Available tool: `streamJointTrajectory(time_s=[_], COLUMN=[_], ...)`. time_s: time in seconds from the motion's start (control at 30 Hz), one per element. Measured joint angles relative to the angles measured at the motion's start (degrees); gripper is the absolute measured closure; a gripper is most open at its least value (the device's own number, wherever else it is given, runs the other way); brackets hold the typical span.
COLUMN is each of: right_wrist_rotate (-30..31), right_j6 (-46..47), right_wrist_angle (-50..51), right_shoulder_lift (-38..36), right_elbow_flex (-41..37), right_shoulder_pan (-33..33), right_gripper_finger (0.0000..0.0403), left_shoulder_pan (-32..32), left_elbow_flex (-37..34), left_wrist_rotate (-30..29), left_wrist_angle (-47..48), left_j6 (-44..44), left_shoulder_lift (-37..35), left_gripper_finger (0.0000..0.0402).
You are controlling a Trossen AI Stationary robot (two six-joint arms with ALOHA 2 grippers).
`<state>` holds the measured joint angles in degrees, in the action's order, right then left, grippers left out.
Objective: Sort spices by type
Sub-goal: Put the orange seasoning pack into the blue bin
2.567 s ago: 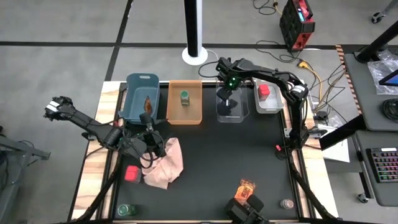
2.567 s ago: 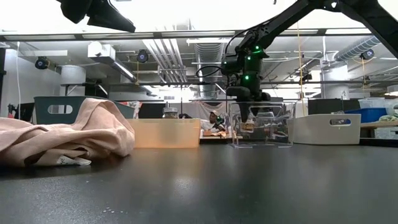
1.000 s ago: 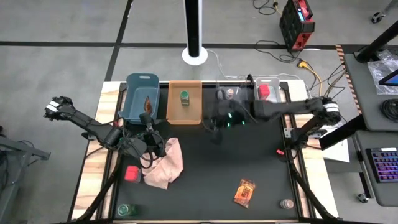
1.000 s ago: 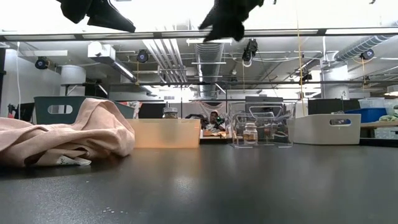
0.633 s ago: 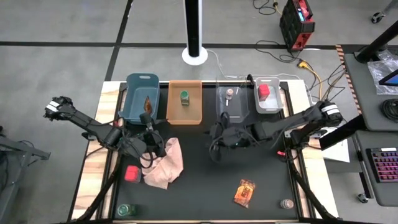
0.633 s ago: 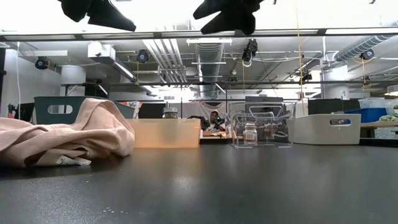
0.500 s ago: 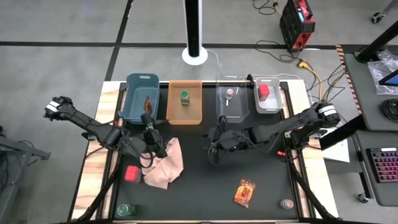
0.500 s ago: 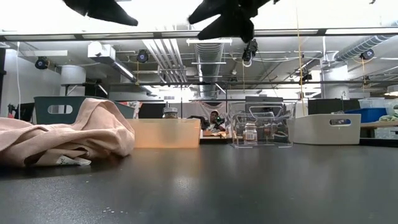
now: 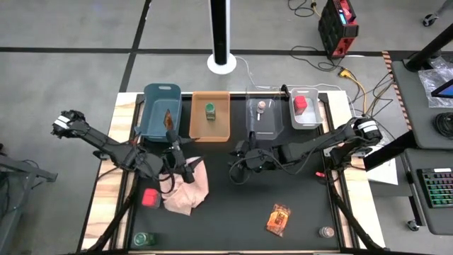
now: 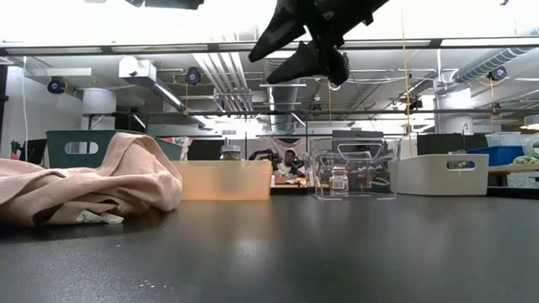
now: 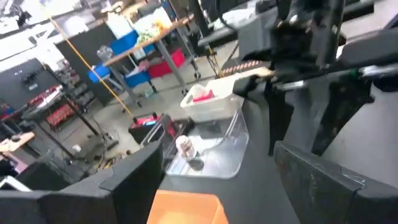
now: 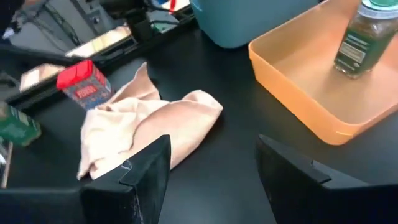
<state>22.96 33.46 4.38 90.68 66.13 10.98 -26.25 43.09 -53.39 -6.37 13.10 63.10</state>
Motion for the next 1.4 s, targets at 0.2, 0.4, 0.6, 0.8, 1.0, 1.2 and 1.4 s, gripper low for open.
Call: streamJointTrajectory(time_s=[0.2,0.4,0.6,0.8,1.0,1.2,1.4], right_wrist_rotate=[1.03,-0.05,-0.75,-1.39,-4.04,-8.64,-14.18], right_j6=[7.42,25.46,27.09,26.06,22.37,18.77,17.1], right_wrist_angle=[13.57,43.35,50.23,54.29,56.45,57.22,66.27], right_shoulder_lift=[-0.18,-0.16,0.1,0.25,2.02,4.77,6.05], right_elbow_flex=[3.72,13.57,23.35,24.65,24.65,25.87,28.53], right_shoulder_pan=[-0.85,-1.02,-0.13,0.38,-0.57,-2.02,-2.12], right_gripper_finger=[0.0187,0.0202,0.0226,0.0255,0.0285,0.0313,0.0333], left_shoulder_pan=[0.01,2.26,3.53,2.79,2.83,2.83,2.83], left_elbow_flex=[0.0,-0.82,-13.63,-21.61,-23.46,-23.5,-23.5], left_wrist_rotate=[0.01,0.03,-0.09,5.46,6.41,6.41,6.41], left_wrist_angle=[-3.71,-17.56,-33.47,-45.71,-44.91,-44.98,-44.87], left_j6=[-0.24,2.97,4.84,11.75,12.11,11.94,11.91], left_shoulder_lift=[2.86,4.35,-4.15,-13.97,-17.62,-17.08,-14.62], left_gripper_finger=[0.0111,0.0111,0.0111,0.0111,0.0111,0.0111,0.0111])
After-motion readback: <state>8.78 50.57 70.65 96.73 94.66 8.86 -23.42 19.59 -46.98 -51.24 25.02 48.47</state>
